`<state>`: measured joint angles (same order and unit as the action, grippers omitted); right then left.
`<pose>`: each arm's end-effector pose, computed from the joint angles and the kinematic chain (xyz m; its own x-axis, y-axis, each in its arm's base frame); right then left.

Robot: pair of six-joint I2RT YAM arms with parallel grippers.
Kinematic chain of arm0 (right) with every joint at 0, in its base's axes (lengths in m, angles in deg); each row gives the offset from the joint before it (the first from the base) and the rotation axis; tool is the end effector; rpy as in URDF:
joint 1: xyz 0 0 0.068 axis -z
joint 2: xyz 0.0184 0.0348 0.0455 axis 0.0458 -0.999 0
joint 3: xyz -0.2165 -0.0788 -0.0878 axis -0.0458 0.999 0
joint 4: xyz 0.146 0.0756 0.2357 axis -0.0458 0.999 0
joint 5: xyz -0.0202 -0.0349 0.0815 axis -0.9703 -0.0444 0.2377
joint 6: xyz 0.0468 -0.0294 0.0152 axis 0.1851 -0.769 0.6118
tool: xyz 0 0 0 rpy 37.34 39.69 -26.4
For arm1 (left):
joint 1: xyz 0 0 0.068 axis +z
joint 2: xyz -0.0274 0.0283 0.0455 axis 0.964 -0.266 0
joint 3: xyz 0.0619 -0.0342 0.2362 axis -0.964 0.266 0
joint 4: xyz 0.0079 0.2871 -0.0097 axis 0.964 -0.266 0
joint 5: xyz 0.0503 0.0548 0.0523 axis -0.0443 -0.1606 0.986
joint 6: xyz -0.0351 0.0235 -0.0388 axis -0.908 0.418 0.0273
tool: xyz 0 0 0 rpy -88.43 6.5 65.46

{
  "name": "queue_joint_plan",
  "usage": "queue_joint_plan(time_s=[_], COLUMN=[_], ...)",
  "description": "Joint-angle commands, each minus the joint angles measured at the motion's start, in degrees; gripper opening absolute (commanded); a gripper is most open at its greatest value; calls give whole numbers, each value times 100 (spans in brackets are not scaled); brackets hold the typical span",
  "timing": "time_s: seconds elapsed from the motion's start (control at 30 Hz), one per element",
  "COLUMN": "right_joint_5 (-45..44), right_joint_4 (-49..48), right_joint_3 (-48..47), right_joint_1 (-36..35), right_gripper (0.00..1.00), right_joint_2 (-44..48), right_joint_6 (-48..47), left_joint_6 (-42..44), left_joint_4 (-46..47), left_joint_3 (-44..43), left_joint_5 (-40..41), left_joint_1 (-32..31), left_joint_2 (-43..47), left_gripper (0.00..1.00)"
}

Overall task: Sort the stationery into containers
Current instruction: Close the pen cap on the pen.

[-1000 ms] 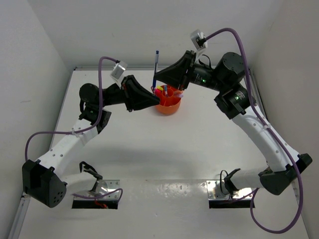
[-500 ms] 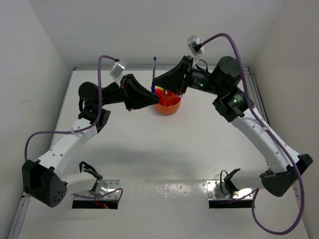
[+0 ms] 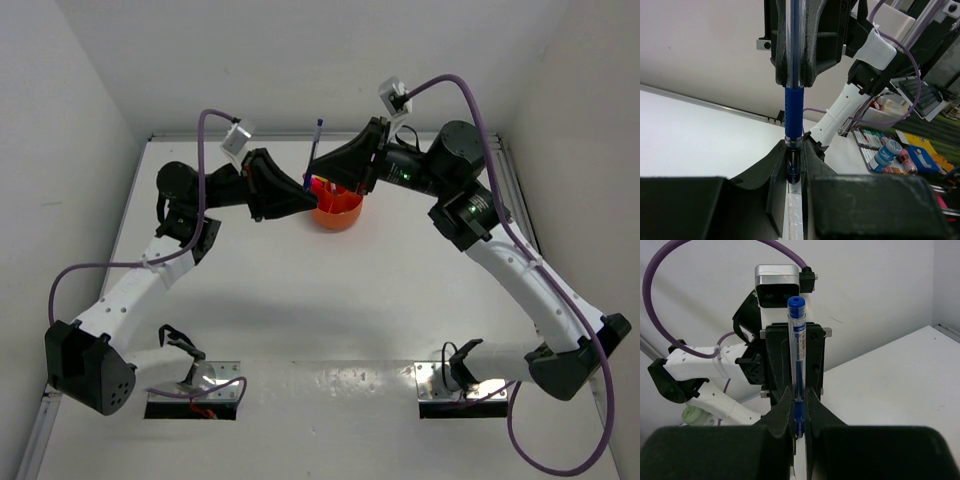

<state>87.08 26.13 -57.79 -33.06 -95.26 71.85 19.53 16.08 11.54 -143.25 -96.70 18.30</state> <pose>0.2449 0.2054 0.4601 -0.4001 0.2901 -0.8694 -0.8672 0.1869 0.4615 0.2517 -0.1413 0.4055 -0.4179 -0.2336 -0.8780 0.9082 -0.0814 -0.4106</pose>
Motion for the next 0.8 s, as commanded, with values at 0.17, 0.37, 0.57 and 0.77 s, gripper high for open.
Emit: queue_joint_plan(time_s=[0.17,0.37,0.57,0.77], right_joint_5=[335,308,282,273], right_joint_4=[146,181,207,199], right_joint_3=[285,286,250,250], right_joint_1=[-255,-273,-264,-273], right_gripper=[0,0,0,4], right_joint_2=[160,151,142,169], right_joint_6=[-26,-79,-114,-149], left_joint_6=[97,790,1151,1765], left_joint_4=[124,-447,-764,-1335], left_joint_3=[-525,-666,-745,-947], left_joint_5=[370,230,159,159], left_joint_1=[157,-63,-72,-55], left_joint_2=[-68,-6,29,47], left_gripper=[0,0,0,0])
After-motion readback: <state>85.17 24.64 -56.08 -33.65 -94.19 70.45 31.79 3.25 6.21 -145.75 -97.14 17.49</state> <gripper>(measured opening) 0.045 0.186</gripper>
